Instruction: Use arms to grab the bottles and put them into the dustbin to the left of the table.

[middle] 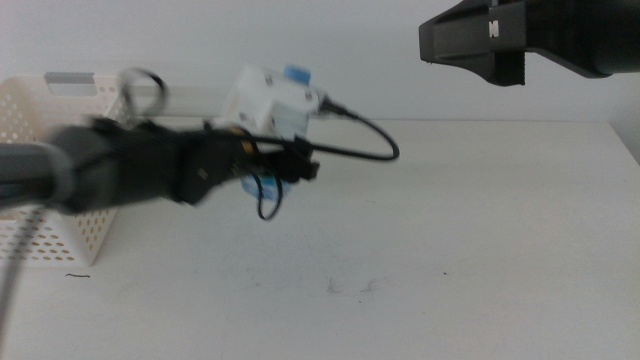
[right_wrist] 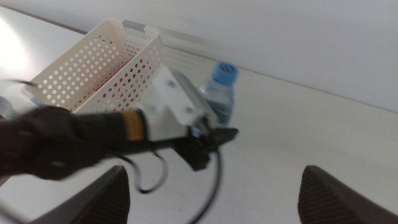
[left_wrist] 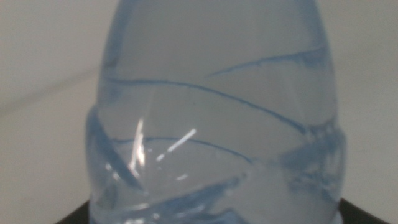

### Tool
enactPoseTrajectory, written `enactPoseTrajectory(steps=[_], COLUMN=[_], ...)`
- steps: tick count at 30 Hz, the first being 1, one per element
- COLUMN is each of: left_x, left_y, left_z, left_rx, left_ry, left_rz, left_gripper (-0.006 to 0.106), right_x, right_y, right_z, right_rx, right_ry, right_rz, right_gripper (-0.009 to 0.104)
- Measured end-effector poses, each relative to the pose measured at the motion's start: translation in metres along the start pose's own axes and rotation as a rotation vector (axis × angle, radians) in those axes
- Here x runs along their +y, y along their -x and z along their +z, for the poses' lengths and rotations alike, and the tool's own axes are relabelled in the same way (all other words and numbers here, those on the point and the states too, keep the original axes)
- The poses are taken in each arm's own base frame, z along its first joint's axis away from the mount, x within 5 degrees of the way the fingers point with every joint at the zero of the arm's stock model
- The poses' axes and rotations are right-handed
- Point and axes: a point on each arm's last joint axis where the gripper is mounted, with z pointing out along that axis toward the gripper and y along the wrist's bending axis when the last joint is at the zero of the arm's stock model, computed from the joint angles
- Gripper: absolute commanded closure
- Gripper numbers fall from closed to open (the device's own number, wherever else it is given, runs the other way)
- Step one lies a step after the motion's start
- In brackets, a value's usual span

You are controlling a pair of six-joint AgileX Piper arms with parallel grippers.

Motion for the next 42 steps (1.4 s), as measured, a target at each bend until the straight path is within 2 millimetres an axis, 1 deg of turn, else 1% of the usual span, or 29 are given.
enactPoseTrajectory(steps=[2, 3, 6, 8, 12, 14, 17, 18, 20, 22, 28, 30, 33, 35, 38, 40, 41, 42], left_x=[0.001, 0.004, 0.024, 0.051, 0.121, 0.16, 0.206, 0.217, 0.234, 0.241, 0.254, 0.257, 0.263, 0.265, 0.266, 0.266, 0.267, 0.267], left_y=[0.015, 0.017, 0.023, 0.026, 0.035, 0.039, 0.041, 0.042, 0.038, 0.032, 0.005, -0.007, -0.022, -0.031, -0.039, -0.04, -0.04, -0.039], left_z=[-0.024, -0.032, -0.055, -0.069, -0.097, -0.111, -0.125, -0.129, -0.128, -0.121, -0.09, -0.078, -0.063, -0.055, -0.047, -0.046, -0.046, -0.047], left_rx=[-0.002, 0.014, 0.096, 0.191, 0.365, 0.395, 0.421, 0.423, 0.433, 0.437, 0.522, 0.56, 0.589, 0.607, 0.629, 0.632, 0.631, 0.625], left_ry=[-0.001, 0.003, 0.045, 0.101, 0.25, 0.328, 0.378, 0.383, 0.352, 0.309, 0.256, 0.244, 0.242, 0.238, 0.226, 0.222, 0.221, 0.22], left_rz=[0.033, 0.041, 0.037, -0.006, -0.12, -0.179, -0.221, -0.232, -0.255, -0.281, -0.303, -0.311, -0.35, -0.369, -0.387, -0.388, -0.382, -0.382], left_gripper=[0.1, 0.1, 0.097, 0.097, 0.097, 0.097, 0.097, 0.097, 0.097, 0.097, 0.097, 0.095, 0.082, 0.065, 0.033, 0.014, 0.007, 0.007], right_x=[0.0, 0.0, 0.0, 0.0, 0.0, 0.0, 0.0, 0.0, 0.0, 0.0, 0.0, 0.0, 0.0, 0.0, 0.0, 0.0, 0.0, 0.0], right_y=[0.0, 0.0, 0.0, 0.0, 0.0, 0.0, 0.0, 0.0, 0.0, 0.0, 0.0, 0.0, 0.0, 0.0, 0.0, 0.0, 0.0, 0.0], right_z=[0.0, 0.0, 0.0, 0.0, 0.0, 0.0, 0.0, 0.0, 0.0, 0.0, 0.0, 0.0, 0.0, 0.0, 0.0, 0.0, 0.0, 0.0], right_rx=[0.0, 0.0, 0.0, 0.0, 0.0, 0.0, 0.0, 0.0, 0.0, 0.0, 0.0, 0.0, 0.0, 0.0, 0.0, 0.0, 0.0, 0.0], right_ry=[0.0, 0.0, 0.0, 0.0, 0.0, 0.0, 0.0, 0.0, 0.0, 0.0, 0.0, 0.0, 0.0, 0.0, 0.0, 0.0, 0.0, 0.0], right_rz=[0.0, 0.0, 0.0, 0.0, 0.0, 0.0, 0.0, 0.0, 0.0, 0.0, 0.0, 0.0, 0.0, 0.0, 0.0, 0.0, 0.0, 0.0], right_gripper=[0.021, 0.021, 0.021, 0.021, 0.021, 0.021, 0.021, 0.021, 0.021, 0.021, 0.021, 0.021, 0.021, 0.021, 0.021, 0.021, 0.021, 0.021])
